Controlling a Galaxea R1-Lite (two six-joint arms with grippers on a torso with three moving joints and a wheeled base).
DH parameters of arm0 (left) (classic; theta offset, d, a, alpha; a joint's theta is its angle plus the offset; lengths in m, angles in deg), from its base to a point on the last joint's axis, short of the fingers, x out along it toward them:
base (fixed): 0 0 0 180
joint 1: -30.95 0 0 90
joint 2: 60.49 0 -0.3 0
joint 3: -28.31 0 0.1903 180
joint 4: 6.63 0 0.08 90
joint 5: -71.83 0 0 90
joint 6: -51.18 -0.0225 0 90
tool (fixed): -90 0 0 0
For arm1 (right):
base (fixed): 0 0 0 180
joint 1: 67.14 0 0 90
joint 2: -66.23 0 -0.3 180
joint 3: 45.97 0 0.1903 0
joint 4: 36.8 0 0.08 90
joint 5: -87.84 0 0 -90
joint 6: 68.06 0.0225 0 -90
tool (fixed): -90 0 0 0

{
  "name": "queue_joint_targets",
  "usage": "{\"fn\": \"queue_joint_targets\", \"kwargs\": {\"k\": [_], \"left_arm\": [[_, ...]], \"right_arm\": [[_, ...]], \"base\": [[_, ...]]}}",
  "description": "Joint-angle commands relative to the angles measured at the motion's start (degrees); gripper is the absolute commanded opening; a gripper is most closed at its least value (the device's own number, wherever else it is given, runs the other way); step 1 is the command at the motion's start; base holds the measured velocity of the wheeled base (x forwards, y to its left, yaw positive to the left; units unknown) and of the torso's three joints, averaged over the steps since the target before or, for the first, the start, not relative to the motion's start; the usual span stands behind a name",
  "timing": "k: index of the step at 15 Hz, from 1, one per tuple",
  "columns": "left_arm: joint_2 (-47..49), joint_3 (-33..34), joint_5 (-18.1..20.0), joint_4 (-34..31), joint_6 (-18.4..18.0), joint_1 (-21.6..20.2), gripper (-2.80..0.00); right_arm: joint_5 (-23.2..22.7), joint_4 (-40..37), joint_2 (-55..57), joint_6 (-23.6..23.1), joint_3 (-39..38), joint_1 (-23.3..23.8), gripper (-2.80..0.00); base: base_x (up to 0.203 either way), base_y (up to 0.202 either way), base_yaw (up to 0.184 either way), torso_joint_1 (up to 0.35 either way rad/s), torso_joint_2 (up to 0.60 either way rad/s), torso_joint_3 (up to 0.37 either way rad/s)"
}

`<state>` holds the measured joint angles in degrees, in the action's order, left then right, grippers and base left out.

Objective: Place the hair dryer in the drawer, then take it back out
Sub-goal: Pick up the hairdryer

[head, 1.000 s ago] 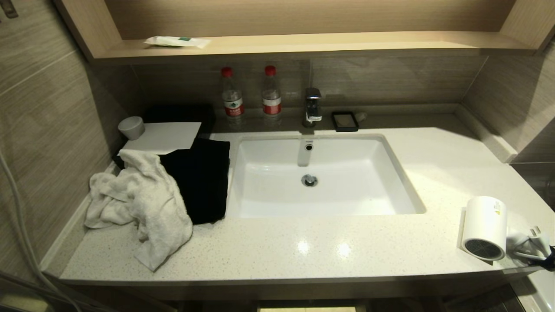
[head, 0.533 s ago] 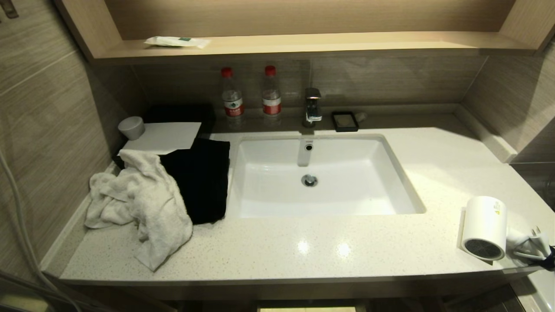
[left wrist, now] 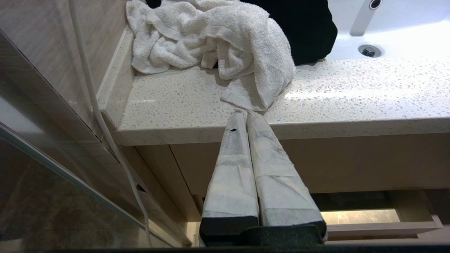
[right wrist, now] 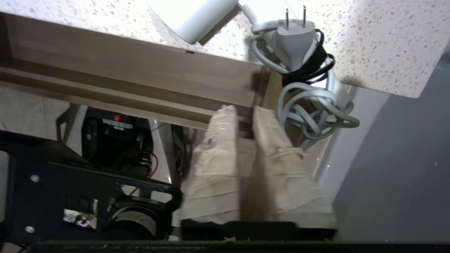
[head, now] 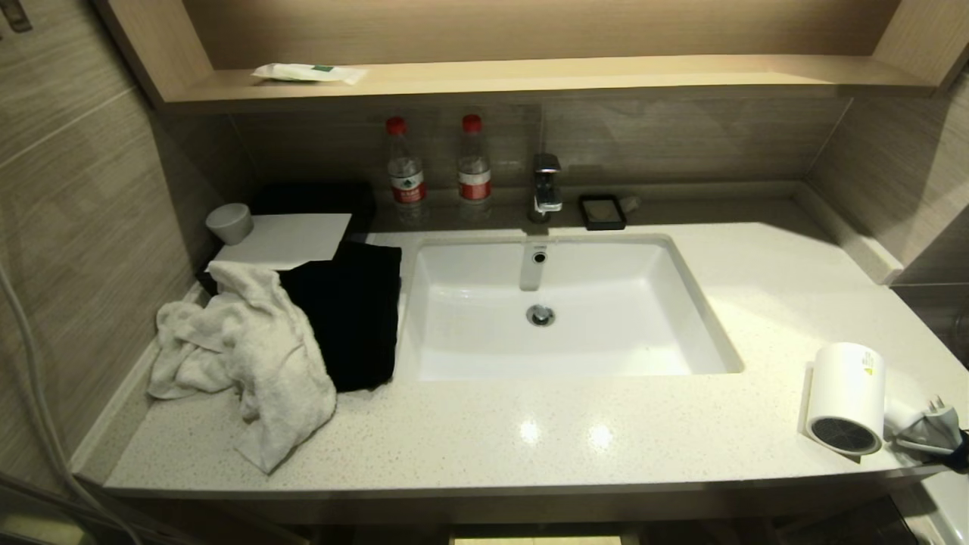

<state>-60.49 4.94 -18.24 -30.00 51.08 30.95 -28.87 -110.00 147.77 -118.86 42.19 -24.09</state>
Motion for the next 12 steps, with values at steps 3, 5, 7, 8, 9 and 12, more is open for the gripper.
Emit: {"fn": "queue_joint_targets", "kwargs": {"k": [3,5,7,8,9,12], "left_arm": [[-0.09,0.0,-0.01,0.0,0.01,0.0,-2.8],[0.0,0.0,-0.01,0.0,0.01,0.0,-2.8],[-0.09,0.0,-0.01,0.0,0.01,0.0,-2.8],[-0.01,0.0,-0.01,0.0,0.01,0.0,-2.8],[0.0,0.0,-0.01,0.0,0.01,0.0,-2.8],[-0.01,0.0,-0.01,0.0,0.02,0.0,-2.8]], "right_arm": [[-0.09,-0.61,4.9,-5.99,0.87,0.88,0.0],[-0.16,-0.7,6.82,-11.8,2.08,0.89,0.0],[-0.36,-1.09,10.06,-15.62,3.84,0.87,0.0],[-0.48,-1.92,11.26,-17.85,4.94,0.82,0.0],[-0.73,-3.08,12.3,-19.76,5.93,0.81,0.0],[-1.15,-7.26,15.7,-23.38,8.98,0.87,0.0]], "base": [[0.0,0.0,0.0,0.0,0.0,0.0],[0.0,0.0,0.0,0.0,0.0,0.0],[0.0,0.0,0.0,0.0,0.0,0.0],[0.0,0.0,0.0,0.0,0.0,0.0],[0.0,0.0,0.0,0.0,0.0,0.0],[0.0,0.0,0.0,0.0,0.0,0.0]]}}
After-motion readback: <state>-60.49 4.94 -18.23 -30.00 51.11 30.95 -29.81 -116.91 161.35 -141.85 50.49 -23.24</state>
